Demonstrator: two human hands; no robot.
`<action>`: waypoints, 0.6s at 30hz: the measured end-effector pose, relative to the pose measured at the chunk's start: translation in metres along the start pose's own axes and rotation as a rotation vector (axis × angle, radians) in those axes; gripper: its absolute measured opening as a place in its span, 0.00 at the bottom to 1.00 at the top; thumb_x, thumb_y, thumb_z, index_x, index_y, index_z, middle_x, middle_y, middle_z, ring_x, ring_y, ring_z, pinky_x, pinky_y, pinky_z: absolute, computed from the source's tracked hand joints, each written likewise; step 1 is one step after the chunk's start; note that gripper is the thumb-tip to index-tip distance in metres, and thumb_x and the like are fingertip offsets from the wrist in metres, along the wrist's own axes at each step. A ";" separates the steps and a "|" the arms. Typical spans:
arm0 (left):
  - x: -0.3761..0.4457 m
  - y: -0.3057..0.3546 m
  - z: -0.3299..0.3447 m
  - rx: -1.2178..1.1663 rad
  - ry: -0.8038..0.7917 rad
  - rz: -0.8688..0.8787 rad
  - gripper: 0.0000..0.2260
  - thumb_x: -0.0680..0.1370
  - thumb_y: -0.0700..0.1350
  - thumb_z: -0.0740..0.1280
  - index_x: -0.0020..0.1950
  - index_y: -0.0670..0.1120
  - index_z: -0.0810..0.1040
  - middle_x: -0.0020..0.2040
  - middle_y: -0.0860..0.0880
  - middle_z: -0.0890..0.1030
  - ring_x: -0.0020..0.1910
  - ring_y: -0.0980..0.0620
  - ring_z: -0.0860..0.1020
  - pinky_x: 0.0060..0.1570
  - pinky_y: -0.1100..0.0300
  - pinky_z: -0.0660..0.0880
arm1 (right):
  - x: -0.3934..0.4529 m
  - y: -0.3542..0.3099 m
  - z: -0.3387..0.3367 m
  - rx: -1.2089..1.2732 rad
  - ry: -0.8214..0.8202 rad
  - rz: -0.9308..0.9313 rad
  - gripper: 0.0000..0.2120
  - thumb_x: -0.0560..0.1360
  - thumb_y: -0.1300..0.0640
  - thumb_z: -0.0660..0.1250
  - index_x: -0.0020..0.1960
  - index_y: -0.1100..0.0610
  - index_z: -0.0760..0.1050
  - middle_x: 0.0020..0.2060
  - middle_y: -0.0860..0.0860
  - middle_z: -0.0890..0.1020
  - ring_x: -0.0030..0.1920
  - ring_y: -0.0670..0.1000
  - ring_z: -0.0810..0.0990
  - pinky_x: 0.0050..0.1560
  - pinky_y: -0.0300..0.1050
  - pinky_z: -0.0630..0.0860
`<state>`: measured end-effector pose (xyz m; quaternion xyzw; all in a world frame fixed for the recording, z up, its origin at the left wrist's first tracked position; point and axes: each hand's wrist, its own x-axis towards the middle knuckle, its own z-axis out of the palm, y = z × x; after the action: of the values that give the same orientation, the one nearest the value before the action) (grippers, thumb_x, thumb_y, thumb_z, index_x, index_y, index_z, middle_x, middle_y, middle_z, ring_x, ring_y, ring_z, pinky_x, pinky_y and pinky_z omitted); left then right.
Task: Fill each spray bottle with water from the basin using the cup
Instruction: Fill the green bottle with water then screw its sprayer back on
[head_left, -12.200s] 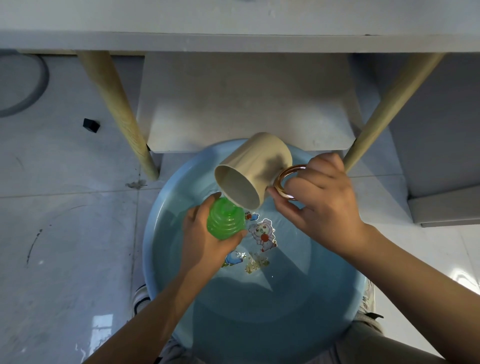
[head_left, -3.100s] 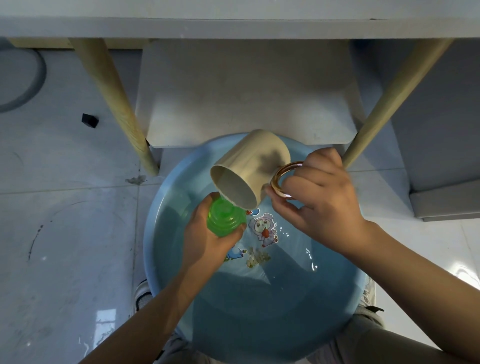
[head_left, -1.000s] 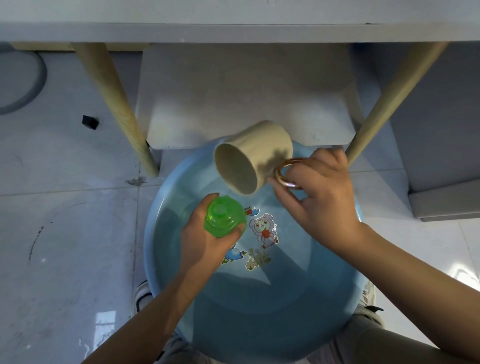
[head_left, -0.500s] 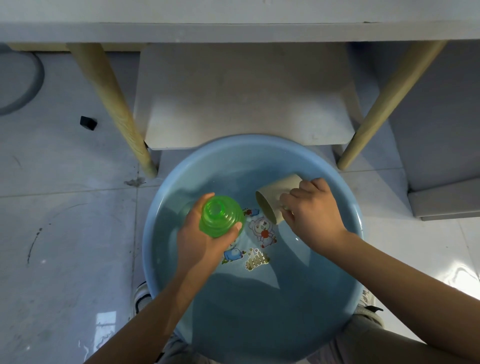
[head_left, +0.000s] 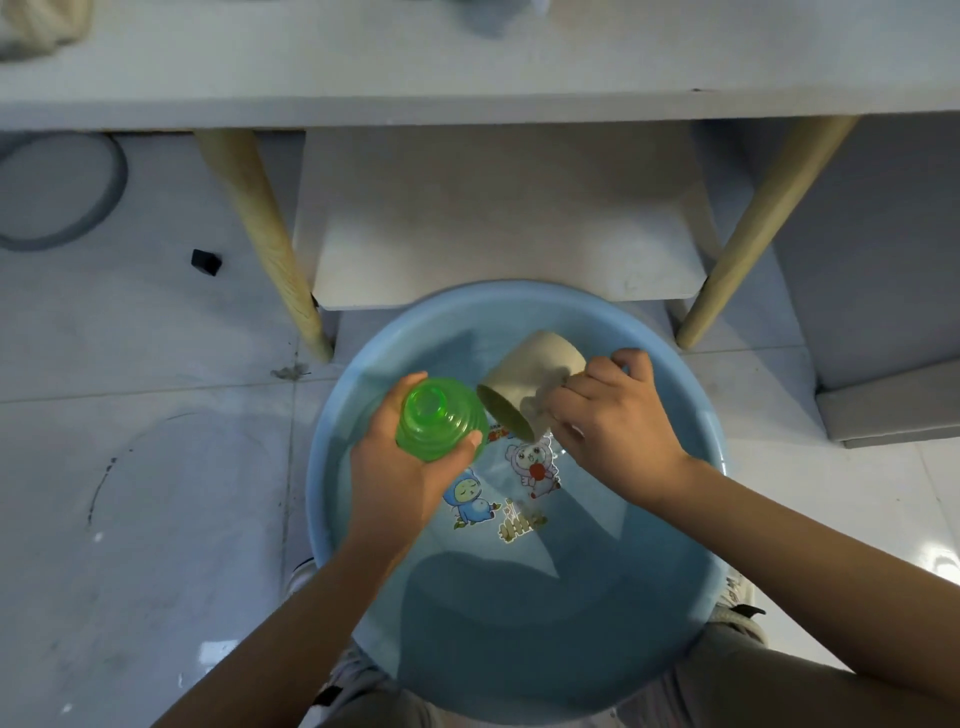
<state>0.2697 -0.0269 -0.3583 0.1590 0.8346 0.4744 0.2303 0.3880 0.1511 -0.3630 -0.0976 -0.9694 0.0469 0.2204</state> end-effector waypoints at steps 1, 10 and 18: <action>-0.001 0.005 -0.004 -0.006 0.000 0.021 0.28 0.62 0.52 0.79 0.60 0.55 0.75 0.49 0.54 0.81 0.49 0.56 0.80 0.52 0.53 0.78 | 0.003 -0.001 -0.002 0.024 -0.048 0.042 0.09 0.68 0.62 0.69 0.33 0.54 0.72 0.25 0.48 0.74 0.33 0.54 0.70 0.44 0.46 0.61; 0.001 0.069 -0.056 -0.006 -0.137 0.140 0.28 0.61 0.48 0.81 0.58 0.56 0.76 0.48 0.59 0.82 0.48 0.62 0.80 0.56 0.56 0.77 | 0.069 -0.005 -0.068 0.229 -0.475 0.336 0.16 0.72 0.52 0.67 0.31 0.52 0.62 0.31 0.53 0.75 0.38 0.58 0.73 0.38 0.44 0.60; -0.030 0.167 -0.131 0.102 -0.337 0.328 0.31 0.52 0.60 0.76 0.54 0.58 0.76 0.48 0.60 0.83 0.49 0.62 0.81 0.51 0.66 0.75 | 0.109 -0.031 -0.180 0.306 -0.670 0.312 0.17 0.74 0.48 0.67 0.32 0.55 0.68 0.32 0.50 0.74 0.37 0.51 0.72 0.36 0.44 0.67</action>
<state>0.2322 -0.0524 -0.1487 0.3807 0.7704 0.4292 0.2781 0.3653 0.1519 -0.1516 -0.1889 -0.9430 0.2528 -0.1058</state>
